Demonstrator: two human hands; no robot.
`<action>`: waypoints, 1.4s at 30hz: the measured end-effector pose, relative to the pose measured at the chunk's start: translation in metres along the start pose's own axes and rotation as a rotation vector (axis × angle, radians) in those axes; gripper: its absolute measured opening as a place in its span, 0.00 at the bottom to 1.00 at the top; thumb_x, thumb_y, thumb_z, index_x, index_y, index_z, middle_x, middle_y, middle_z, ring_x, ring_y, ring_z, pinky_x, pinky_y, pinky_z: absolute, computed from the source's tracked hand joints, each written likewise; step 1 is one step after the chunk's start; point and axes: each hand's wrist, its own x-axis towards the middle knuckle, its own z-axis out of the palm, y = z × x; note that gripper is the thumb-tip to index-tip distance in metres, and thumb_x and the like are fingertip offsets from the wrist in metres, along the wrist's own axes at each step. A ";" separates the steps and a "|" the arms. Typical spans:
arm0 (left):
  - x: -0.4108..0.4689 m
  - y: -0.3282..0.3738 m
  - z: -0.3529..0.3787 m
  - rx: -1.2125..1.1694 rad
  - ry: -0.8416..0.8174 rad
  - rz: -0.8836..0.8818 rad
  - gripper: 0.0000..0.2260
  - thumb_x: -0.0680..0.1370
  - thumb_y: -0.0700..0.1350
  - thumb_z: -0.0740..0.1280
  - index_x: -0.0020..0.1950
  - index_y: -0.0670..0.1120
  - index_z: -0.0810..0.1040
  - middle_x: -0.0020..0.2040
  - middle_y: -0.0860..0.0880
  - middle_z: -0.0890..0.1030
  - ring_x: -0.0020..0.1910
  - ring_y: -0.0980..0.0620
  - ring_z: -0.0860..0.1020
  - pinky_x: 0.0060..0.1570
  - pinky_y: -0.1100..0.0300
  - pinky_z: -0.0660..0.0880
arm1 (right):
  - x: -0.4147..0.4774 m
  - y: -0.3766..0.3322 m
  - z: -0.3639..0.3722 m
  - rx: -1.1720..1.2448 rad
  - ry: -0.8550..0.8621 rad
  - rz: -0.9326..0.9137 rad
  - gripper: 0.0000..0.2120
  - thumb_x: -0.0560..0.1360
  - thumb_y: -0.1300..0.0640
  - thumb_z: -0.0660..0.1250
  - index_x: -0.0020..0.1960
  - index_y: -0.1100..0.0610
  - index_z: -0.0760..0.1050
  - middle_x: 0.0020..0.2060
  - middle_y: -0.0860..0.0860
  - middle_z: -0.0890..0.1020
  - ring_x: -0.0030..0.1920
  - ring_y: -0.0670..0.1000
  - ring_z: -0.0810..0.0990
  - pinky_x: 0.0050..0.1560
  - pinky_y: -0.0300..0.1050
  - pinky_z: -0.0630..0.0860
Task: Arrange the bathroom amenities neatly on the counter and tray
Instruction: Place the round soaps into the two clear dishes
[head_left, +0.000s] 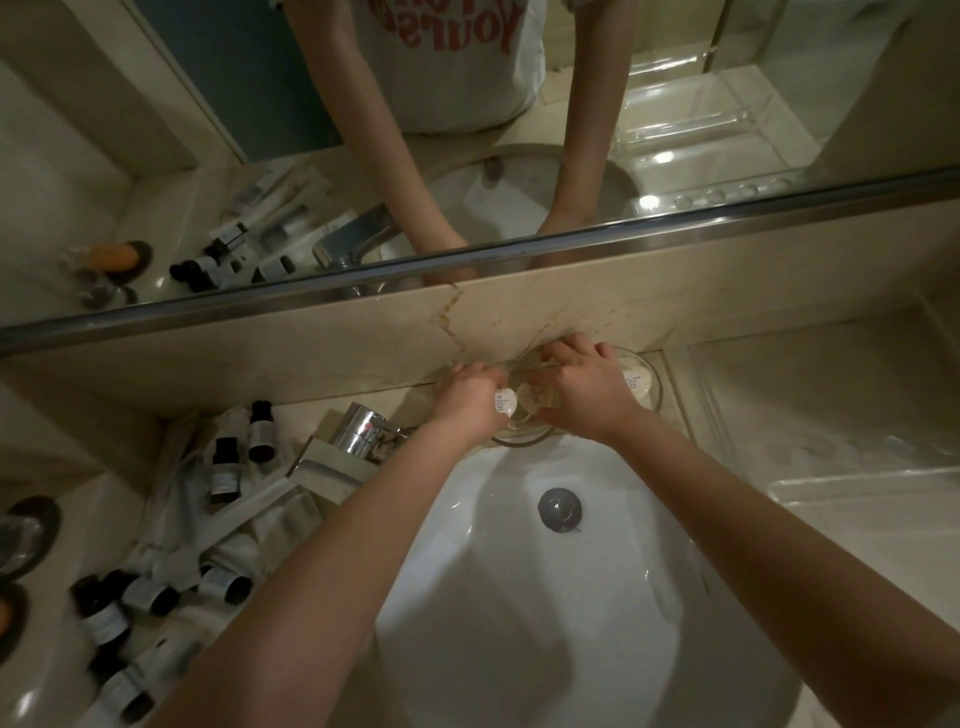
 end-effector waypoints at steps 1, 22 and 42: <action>-0.001 -0.001 -0.002 -0.007 -0.009 0.021 0.19 0.71 0.45 0.71 0.61 0.46 0.74 0.62 0.45 0.72 0.65 0.44 0.66 0.62 0.58 0.62 | 0.000 0.001 -0.001 0.012 -0.011 -0.001 0.23 0.57 0.45 0.77 0.49 0.55 0.83 0.52 0.54 0.81 0.56 0.61 0.76 0.48 0.54 0.70; -0.001 -0.005 -0.002 -0.018 -0.023 -0.006 0.22 0.70 0.46 0.72 0.64 0.48 0.74 0.62 0.44 0.75 0.64 0.43 0.67 0.62 0.56 0.65 | -0.004 -0.001 -0.007 0.028 -0.080 0.008 0.24 0.65 0.44 0.71 0.60 0.47 0.77 0.59 0.50 0.77 0.63 0.57 0.68 0.56 0.52 0.64; -0.127 -0.013 -0.054 -0.211 0.451 0.123 0.18 0.74 0.46 0.67 0.63 0.42 0.75 0.64 0.43 0.74 0.65 0.43 0.68 0.64 0.57 0.62 | -0.094 -0.054 -0.078 0.223 0.306 0.093 0.19 0.68 0.45 0.64 0.55 0.52 0.79 0.52 0.51 0.81 0.54 0.59 0.75 0.52 0.54 0.70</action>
